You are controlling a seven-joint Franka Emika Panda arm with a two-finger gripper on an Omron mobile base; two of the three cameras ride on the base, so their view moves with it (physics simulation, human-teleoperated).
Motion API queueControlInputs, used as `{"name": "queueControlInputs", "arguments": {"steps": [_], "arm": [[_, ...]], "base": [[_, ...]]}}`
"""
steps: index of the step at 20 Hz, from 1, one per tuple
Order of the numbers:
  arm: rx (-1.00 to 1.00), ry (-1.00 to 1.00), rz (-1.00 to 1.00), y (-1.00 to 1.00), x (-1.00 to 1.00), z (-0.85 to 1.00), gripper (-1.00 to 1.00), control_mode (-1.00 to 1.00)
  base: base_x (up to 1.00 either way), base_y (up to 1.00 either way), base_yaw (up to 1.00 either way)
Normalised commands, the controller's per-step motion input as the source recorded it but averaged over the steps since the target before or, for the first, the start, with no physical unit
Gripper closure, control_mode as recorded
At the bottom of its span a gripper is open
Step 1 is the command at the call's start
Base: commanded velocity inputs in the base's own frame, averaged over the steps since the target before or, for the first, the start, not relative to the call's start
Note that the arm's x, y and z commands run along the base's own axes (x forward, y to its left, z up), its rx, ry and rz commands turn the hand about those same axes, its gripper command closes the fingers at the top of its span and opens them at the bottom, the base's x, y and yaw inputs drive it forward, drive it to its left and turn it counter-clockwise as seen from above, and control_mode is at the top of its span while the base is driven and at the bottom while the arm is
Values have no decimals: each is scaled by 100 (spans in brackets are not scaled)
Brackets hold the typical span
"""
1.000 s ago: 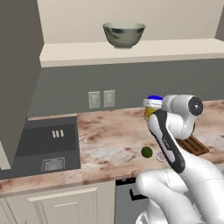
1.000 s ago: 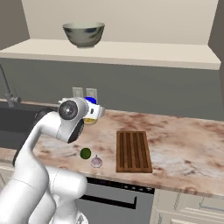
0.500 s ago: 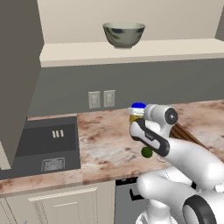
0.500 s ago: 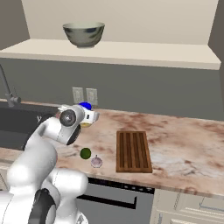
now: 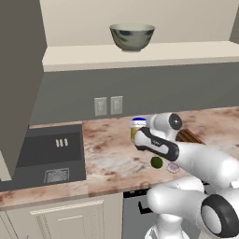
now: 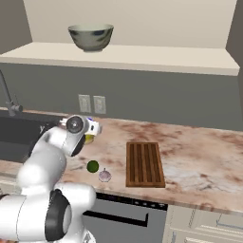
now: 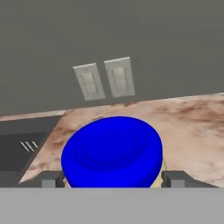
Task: Open the cabinet. Place the bowl and condiment on the counter. Then place the lime and garlic on the cutting board.
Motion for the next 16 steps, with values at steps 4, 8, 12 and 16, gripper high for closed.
{"name": "queueControlInputs", "arguments": {"steps": [4,8,12,16], "arm": [[0,3,11,46,36,-26,100,-100],[0,0,11,30,20,-44,100,-100],[0,-2,10,17,0,-57,100,-100],[0,-1,6,17,4,-37,100,-100]], "base": [[0,0,0],[0,0,0],[0,0,0],[0,0,0]]}}
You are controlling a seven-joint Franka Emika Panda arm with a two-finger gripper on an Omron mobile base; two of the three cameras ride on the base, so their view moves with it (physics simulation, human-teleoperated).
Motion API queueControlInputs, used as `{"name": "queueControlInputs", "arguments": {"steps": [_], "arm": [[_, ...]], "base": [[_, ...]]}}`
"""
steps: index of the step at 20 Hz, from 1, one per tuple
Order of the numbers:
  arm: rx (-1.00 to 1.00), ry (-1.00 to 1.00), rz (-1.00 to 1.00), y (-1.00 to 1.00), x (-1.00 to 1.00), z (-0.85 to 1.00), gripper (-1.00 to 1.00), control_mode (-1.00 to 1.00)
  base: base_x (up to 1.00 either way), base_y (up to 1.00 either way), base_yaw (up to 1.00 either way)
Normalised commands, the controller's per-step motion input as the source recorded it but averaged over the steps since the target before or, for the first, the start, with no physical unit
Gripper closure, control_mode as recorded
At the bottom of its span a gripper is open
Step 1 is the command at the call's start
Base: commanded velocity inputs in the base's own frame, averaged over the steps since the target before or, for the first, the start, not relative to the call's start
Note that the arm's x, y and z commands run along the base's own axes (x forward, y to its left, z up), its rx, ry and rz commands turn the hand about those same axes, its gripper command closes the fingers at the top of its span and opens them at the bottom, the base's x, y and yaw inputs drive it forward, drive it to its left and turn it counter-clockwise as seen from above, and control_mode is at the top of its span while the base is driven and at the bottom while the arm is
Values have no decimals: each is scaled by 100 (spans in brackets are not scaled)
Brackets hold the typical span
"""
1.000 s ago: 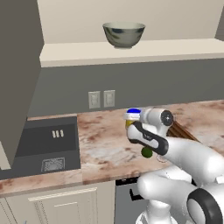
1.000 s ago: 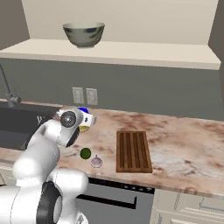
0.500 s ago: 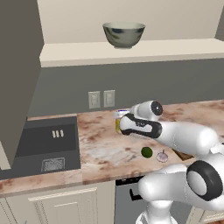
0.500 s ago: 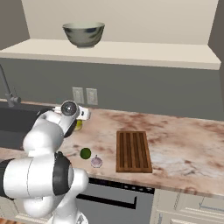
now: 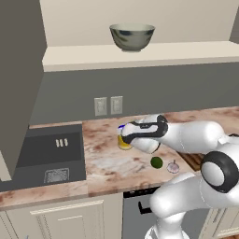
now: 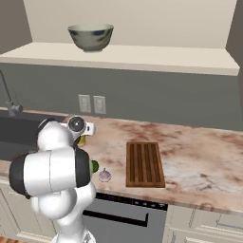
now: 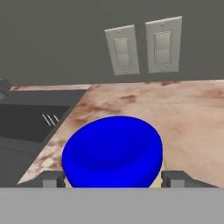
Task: Open the cabinet. Place the bowl and condiment on the counter. Then place the lime and garlic on the cutting board.
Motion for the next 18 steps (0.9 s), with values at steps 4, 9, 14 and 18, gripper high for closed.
{"name": "queueControlInputs", "arguments": {"steps": [4,9,14,18], "arm": [[0,0,3,7,1,-13,-100,-100],[0,-1,1,0,0,-3,-100,-100],[-1,1,0,0,0,13,-100,-100],[0,7,0,0,0,67,-100,-100]], "base": [[0,0,0],[0,0,0],[0,0,0],[0,0,0]]}}
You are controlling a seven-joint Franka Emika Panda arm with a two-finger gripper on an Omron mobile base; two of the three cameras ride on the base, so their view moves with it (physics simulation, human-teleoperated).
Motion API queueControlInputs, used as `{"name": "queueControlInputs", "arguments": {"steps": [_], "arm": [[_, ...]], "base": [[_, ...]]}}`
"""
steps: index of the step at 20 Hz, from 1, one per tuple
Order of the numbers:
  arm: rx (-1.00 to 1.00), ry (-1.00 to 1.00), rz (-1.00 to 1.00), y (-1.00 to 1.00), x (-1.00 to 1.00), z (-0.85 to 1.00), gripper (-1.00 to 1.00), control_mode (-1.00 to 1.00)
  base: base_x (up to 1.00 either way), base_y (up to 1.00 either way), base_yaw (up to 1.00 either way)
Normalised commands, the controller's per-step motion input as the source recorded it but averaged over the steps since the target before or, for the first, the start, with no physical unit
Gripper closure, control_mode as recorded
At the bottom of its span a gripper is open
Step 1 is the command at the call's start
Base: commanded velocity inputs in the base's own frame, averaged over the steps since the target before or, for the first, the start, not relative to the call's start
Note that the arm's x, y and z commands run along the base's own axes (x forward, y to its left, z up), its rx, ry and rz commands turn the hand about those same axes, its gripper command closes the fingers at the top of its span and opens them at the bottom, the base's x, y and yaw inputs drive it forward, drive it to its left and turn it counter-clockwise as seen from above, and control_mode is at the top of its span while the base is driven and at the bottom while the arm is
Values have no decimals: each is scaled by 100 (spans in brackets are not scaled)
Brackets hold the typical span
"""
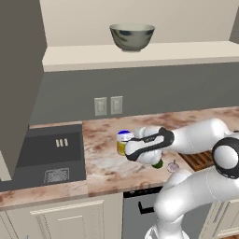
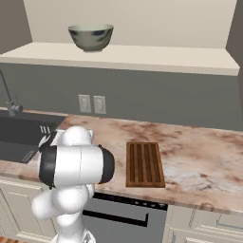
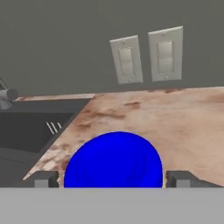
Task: Open the cabinet. Place the bowl and condiment on the counter. Then place the lime and garlic on the cutting board.
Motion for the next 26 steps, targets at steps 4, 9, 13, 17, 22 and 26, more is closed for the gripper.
{"name": "queueControlInputs", "arguments": {"steps": [4,9,13,17,22,26], "arm": [[0,6,0,-1,-4,94,-100,-100],[-9,17,-5,-11,-11,100,-100,-100],[-18,25,-10,-17,-26,100,-100,-100],[-19,25,-10,-21,-42,100,-100,-100],[-17,22,-8,-29,-63,100,-100,-100],[-14,18,-1,-27,-92,100,-100,-100]], "base": [[0,0,0],[0,0,0],[0,0,0],[0,0,0],[0,0,0],[0,0,0]]}}
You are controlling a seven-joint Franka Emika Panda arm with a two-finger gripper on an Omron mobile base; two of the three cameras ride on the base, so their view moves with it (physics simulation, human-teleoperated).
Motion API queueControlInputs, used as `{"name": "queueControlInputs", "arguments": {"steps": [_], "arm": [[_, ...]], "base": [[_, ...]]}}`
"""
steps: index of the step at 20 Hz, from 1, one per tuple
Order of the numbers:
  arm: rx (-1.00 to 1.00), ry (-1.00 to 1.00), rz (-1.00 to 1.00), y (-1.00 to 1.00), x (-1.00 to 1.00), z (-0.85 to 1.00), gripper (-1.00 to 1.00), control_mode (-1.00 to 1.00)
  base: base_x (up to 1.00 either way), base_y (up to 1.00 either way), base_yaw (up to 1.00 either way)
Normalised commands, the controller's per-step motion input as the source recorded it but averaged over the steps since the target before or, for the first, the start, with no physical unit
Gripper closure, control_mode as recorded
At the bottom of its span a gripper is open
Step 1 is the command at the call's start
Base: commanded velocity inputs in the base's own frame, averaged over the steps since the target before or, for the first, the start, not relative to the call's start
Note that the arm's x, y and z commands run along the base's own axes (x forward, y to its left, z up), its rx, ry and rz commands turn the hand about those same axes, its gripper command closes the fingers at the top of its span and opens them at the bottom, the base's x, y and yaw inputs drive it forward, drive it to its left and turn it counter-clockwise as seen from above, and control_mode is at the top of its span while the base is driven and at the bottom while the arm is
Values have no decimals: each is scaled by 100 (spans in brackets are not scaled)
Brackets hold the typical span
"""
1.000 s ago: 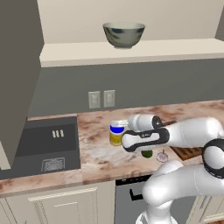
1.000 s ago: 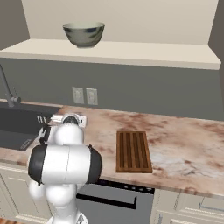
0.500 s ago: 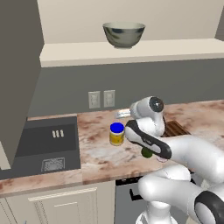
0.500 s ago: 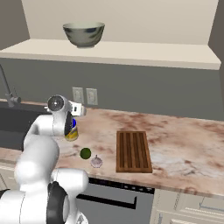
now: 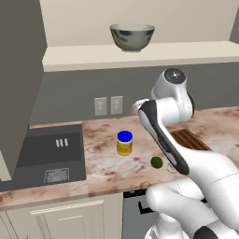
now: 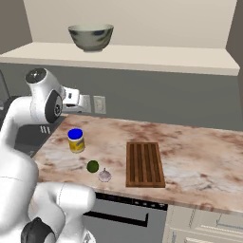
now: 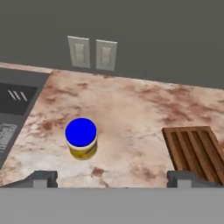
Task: Open the cabinet. Place the bowl and condiment on the counter. Then place the lime and garlic on the cutting board.
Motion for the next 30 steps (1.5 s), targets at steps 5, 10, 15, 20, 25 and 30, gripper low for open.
{"name": "queueControlInputs", "arguments": {"steps": [5,10,15,20,25,30], "arm": [[-17,8,0,-2,-92,100,-100,-100],[-17,-7,7,0,-12,100,-100,-100],[-14,-16,12,11,62,92,-100,-100],[-12,-15,15,23,92,50,-100,-100],[-21,-3,8,13,77,63,-100,-100],[-20,0,1,7,62,43,-100,-100]], "base": [[0,0,0],[0,0,0],[0,0,0],[0,0,0],[0,0,0],[0,0,0]]}}
